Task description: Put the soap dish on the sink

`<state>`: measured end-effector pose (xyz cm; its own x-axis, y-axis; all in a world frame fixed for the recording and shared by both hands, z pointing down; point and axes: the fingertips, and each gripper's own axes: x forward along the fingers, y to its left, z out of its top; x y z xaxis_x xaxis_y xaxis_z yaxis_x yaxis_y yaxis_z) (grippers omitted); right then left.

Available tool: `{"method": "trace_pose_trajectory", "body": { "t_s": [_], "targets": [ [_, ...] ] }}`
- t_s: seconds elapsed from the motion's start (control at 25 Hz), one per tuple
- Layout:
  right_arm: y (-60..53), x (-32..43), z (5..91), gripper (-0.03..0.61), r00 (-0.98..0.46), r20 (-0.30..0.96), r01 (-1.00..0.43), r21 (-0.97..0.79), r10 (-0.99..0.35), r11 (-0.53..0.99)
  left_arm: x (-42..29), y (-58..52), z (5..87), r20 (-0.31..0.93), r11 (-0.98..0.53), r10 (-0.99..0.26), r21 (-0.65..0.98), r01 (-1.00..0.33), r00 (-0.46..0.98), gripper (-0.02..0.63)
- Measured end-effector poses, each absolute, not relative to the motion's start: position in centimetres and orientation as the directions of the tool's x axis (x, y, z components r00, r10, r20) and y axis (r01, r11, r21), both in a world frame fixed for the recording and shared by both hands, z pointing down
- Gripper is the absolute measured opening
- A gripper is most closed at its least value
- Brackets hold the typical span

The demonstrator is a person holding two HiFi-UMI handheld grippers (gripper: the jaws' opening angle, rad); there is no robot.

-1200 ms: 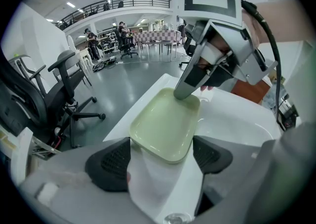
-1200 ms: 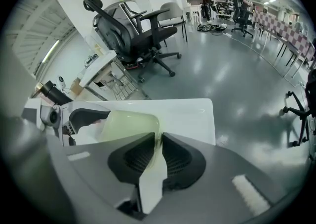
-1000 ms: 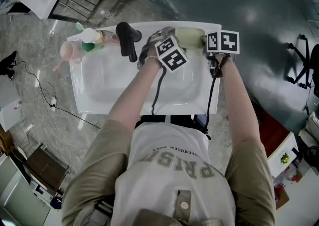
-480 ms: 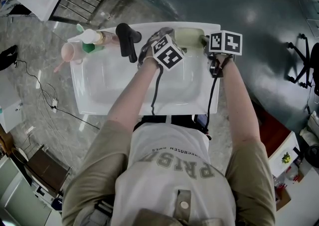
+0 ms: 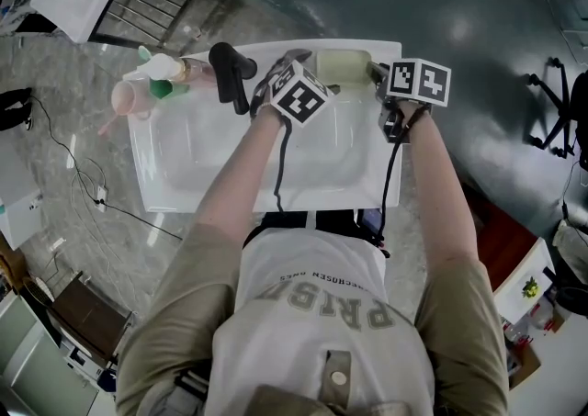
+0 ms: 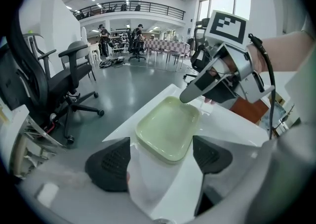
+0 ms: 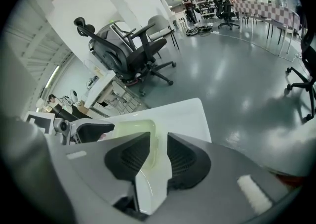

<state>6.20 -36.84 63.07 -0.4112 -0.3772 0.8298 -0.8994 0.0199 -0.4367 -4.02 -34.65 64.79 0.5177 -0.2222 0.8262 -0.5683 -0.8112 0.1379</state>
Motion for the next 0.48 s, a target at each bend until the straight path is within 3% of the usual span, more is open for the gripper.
{"method": "trace_pose_trajectory", "body": {
  "t_s": [0.48],
  "targets": [
    [-36.3, 7.1, 59.6, 0.123, -0.397, 0.725, -0.899, -0.431, -0.563, 0.078, -4.2, -34.7, 62.7, 0.779, -0.762, -0.272, 0.184, -0.621, 0.565, 0.414]
  ]
}}
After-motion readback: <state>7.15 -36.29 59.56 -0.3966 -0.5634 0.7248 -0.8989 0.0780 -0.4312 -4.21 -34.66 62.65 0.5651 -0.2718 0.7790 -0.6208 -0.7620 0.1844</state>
